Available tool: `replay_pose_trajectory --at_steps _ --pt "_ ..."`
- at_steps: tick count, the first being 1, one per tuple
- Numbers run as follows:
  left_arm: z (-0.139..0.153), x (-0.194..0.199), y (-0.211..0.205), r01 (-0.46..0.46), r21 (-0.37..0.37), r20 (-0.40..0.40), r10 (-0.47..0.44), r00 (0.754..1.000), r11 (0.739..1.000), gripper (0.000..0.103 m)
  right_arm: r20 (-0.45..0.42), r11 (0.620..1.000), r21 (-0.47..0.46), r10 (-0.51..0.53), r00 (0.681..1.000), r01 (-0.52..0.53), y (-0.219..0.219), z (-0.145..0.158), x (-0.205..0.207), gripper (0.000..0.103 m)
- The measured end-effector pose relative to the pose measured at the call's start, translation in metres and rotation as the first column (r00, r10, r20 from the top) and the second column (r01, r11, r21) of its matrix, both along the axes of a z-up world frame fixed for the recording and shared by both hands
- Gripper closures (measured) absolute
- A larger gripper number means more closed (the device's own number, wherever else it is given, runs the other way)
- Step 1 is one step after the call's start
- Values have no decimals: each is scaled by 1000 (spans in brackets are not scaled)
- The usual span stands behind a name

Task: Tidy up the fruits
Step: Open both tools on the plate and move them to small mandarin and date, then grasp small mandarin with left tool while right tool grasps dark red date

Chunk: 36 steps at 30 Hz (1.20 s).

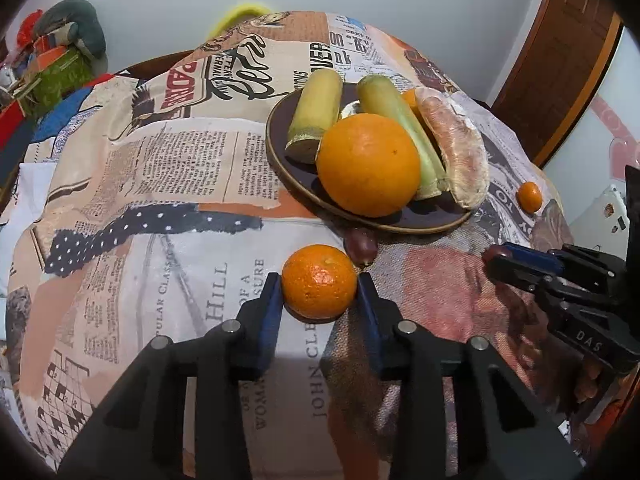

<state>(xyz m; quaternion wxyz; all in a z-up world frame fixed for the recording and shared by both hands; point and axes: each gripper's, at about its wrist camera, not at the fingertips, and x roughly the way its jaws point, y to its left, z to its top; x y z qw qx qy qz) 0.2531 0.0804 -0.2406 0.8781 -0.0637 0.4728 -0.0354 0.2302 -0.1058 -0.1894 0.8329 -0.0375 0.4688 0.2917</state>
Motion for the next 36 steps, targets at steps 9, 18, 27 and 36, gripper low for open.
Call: replay_pose_trajectory --at_steps 9,18,27,36 --pt "16 -3 1 0 -14 27 1 1000 1000 66 14 999 28 18 1000 -18 1 13 -1 86" --pt "55 5 -3 17 -18 125 -15 992 1000 66 79 998 59 -10 997 5 -1 35 12 86" --pt "74 37 -17 59 6 179 -59 982 998 66 126 994 81 -82 989 72 -17 47 36 86" --pt "76 69 -22 67 26 201 -71 977 997 66 143 989 99 -120 982 106 -22 49 62 86"
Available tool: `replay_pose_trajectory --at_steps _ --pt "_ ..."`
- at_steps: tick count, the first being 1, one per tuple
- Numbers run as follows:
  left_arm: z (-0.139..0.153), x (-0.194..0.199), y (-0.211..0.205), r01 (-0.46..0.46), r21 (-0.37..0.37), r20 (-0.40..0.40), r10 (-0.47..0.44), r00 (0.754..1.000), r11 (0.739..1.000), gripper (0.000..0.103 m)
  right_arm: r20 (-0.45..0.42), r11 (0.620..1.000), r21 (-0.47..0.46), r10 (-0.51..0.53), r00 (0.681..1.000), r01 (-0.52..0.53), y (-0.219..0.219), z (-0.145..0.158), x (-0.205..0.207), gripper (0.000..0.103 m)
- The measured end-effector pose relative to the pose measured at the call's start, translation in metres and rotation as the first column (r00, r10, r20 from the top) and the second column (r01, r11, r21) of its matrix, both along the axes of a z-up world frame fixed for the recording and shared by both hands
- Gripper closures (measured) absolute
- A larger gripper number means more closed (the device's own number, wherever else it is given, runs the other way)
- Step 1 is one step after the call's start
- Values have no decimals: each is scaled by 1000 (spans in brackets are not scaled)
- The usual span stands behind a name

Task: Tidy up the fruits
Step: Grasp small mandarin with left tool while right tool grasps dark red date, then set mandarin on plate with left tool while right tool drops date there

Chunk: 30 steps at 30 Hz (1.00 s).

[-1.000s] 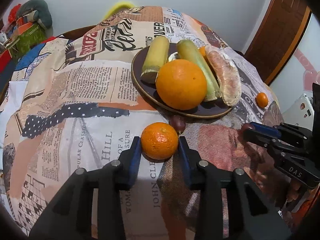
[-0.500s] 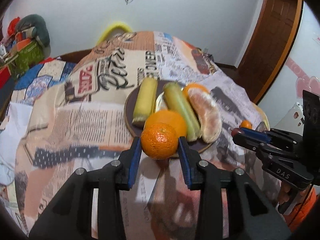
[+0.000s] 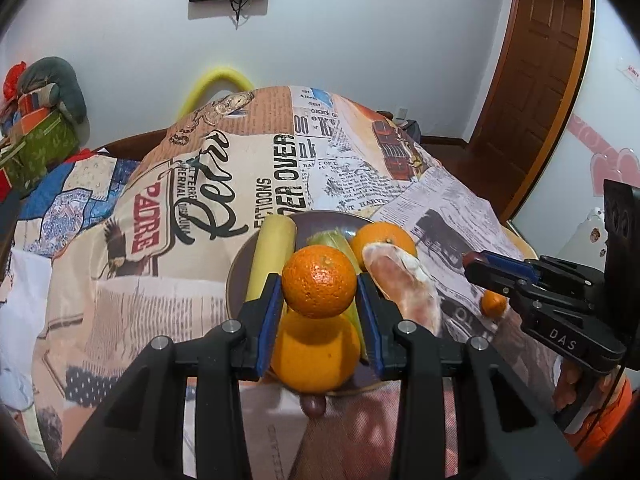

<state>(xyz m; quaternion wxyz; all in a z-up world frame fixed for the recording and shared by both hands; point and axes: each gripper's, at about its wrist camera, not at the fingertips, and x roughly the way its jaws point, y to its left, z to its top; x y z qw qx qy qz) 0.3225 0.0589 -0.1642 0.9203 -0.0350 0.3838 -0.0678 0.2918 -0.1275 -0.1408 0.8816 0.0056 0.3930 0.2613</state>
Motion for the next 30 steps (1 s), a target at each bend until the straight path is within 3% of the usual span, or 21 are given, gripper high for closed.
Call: replay_pose_trajectory --at_steps 13,21,25,30 --pt "-31 41 5 -21 32 -68 23 997 999 66 -74 1000 11 1 997 0 5 -24 29 86" --pt "-36 44 -1 1 45 -77 3 997 999 65 -106 1000 4 -4 994 5 5 -31 33 85" --pt "-34 43 0 -9 31 -70 11 997 999 55 -116 1000 -5 1 993 -2 6 -33 35 79" --pt "-25 35 2 -16 35 -49 18 999 999 55 -83 1000 -12 -24 996 23 0 -25 29 70"
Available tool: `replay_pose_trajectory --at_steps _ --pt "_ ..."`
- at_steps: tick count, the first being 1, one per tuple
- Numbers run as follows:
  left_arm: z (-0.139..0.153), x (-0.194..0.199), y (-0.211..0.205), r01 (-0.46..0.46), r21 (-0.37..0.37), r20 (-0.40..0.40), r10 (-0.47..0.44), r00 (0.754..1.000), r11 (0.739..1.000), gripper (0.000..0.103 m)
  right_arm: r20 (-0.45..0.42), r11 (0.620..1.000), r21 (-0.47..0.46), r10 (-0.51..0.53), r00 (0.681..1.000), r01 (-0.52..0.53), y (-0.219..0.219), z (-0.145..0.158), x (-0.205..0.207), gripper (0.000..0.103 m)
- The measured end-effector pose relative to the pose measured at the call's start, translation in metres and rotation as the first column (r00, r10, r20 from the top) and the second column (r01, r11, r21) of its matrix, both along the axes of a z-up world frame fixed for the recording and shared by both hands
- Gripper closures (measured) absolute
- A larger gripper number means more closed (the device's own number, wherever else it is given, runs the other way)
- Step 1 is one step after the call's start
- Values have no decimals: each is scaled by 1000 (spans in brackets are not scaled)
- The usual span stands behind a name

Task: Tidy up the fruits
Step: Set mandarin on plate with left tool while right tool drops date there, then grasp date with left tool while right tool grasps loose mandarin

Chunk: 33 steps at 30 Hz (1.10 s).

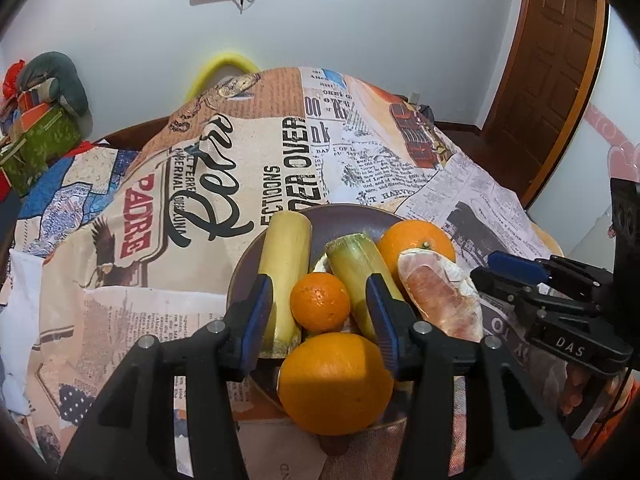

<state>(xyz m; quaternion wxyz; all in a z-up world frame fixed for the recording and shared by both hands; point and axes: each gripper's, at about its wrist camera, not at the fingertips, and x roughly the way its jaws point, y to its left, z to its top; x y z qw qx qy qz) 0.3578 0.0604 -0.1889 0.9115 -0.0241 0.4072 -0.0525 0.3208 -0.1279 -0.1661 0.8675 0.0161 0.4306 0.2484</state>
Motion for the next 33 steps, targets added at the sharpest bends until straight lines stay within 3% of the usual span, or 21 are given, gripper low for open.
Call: replay_pose_trajectory --at_steps 14,17,33 --pt "41 -50 4 -15 -27 68 17 998 1000 50 117 998 -22 -49 992 52 -34 50 -29 68" --pt "43 -62 6 -20 -17 70 22 997 1000 48 127 997 -40 -66 990 72 -43 54 -37 61" --pt "-6 -90 8 -42 -35 -76 40 996 999 47 59 991 -91 -87 994 93 -66 25 -61 59"
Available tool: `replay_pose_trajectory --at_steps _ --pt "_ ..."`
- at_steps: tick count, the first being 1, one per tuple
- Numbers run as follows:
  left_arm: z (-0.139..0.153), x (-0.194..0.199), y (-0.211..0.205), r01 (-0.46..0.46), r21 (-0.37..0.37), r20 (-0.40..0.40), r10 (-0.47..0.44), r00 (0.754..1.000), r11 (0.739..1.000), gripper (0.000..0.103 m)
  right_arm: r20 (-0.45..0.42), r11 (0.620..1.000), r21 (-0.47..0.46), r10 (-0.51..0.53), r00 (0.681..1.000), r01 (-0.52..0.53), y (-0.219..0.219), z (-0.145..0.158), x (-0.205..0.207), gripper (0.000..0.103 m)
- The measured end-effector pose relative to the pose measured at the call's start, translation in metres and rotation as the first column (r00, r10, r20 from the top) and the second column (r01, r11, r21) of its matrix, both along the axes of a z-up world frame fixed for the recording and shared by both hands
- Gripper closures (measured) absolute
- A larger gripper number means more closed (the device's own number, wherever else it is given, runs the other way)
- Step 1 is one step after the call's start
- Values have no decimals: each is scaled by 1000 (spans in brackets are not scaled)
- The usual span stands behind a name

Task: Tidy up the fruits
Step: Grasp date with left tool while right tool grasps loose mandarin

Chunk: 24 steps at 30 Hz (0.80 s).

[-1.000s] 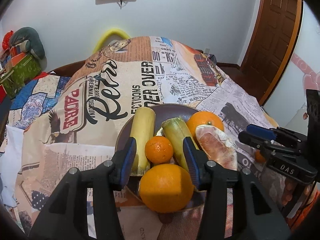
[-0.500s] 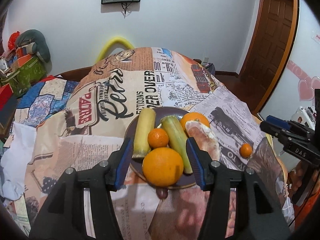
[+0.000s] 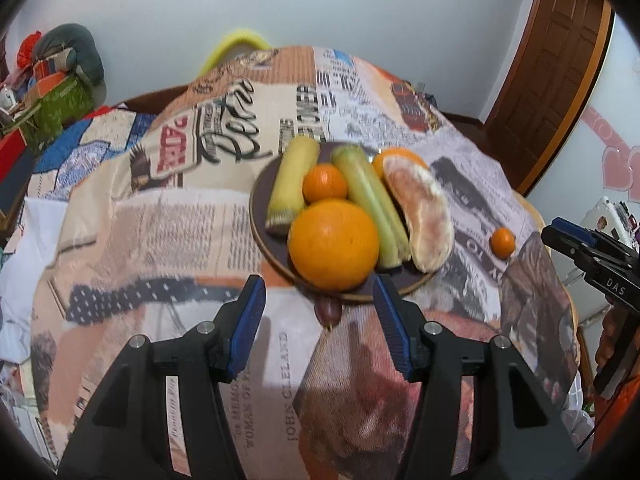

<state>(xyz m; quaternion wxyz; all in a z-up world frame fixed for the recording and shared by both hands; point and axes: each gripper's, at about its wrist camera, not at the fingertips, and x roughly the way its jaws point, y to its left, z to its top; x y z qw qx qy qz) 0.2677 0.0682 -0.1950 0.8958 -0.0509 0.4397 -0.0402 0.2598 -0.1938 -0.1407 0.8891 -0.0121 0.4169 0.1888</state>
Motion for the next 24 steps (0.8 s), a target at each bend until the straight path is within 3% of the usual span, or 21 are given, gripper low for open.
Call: replay_pose_trajectory --at_steps 13,19,24 --pt "-49 7 -9 22 -1 -88 -22 996 1000 51 -105 1000 -13 -6 994 5 -3 -41 3 59" --pt "-50 13 -9 40 1 -78 -40 996 999 74 -117 1000 -6 -6 993 5 1 -49 10 59" --pt "-52 14 -10 52 10 -67 -52 996 999 80 -111 1000 -7 -1 994 0 5 -52 14 59"
